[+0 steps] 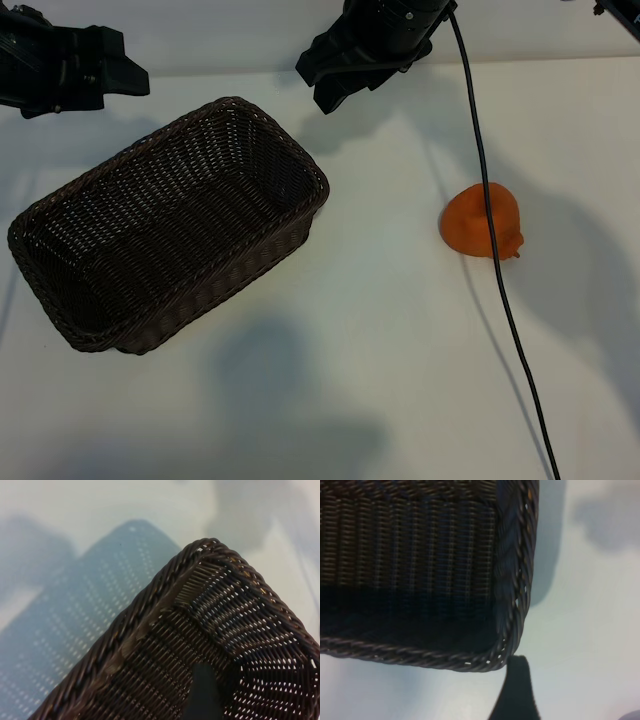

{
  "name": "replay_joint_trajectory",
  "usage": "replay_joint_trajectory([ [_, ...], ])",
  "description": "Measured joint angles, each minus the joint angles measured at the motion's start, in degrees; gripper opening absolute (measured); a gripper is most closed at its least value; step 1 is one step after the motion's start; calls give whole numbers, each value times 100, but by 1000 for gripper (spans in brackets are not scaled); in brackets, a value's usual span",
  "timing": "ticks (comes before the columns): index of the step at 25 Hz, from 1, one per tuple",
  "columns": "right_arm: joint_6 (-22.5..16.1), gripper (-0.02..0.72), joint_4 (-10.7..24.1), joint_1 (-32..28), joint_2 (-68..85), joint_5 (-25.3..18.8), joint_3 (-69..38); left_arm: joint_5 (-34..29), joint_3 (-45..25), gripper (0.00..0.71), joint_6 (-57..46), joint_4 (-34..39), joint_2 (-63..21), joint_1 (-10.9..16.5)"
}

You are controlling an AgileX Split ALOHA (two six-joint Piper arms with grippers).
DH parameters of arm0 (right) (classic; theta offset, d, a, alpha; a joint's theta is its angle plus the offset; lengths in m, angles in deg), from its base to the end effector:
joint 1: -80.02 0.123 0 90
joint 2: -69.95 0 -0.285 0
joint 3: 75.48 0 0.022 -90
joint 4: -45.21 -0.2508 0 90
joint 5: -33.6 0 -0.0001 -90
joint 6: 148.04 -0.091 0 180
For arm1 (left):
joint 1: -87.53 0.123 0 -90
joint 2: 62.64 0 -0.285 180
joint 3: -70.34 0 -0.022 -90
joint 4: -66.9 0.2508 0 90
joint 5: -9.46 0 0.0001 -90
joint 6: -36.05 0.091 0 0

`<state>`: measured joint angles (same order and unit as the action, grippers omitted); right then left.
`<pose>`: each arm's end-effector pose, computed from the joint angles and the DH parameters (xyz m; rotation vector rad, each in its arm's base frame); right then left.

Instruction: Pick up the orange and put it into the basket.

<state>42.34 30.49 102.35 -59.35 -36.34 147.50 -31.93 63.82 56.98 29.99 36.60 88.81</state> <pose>0.4226 0.1971 0.3011 -0.7190 2.6322 0.4142 0.3464 -0.0284 0.2925 -0.0287 2.4382 -0.5566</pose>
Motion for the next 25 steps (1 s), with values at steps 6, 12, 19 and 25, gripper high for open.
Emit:
replay_joint_trajectory([
  [6, 0, 560, 0, 0, 0, 0, 0, 0, 0, 588, 0, 0, 0, 0],
  [12, 0, 560, 0, 0, 0, 0, 0, 0, 0, 588, 0, 0, 0, 0],
  [19, 0, 560, 0, 0, 0, 0, 0, 0, 0, 588, 12, 0, 0, 0],
  [25, 0, 560, 0, 0, 0, 0, 0, 92, 0, 588, 12, 0, 0, 0],
])
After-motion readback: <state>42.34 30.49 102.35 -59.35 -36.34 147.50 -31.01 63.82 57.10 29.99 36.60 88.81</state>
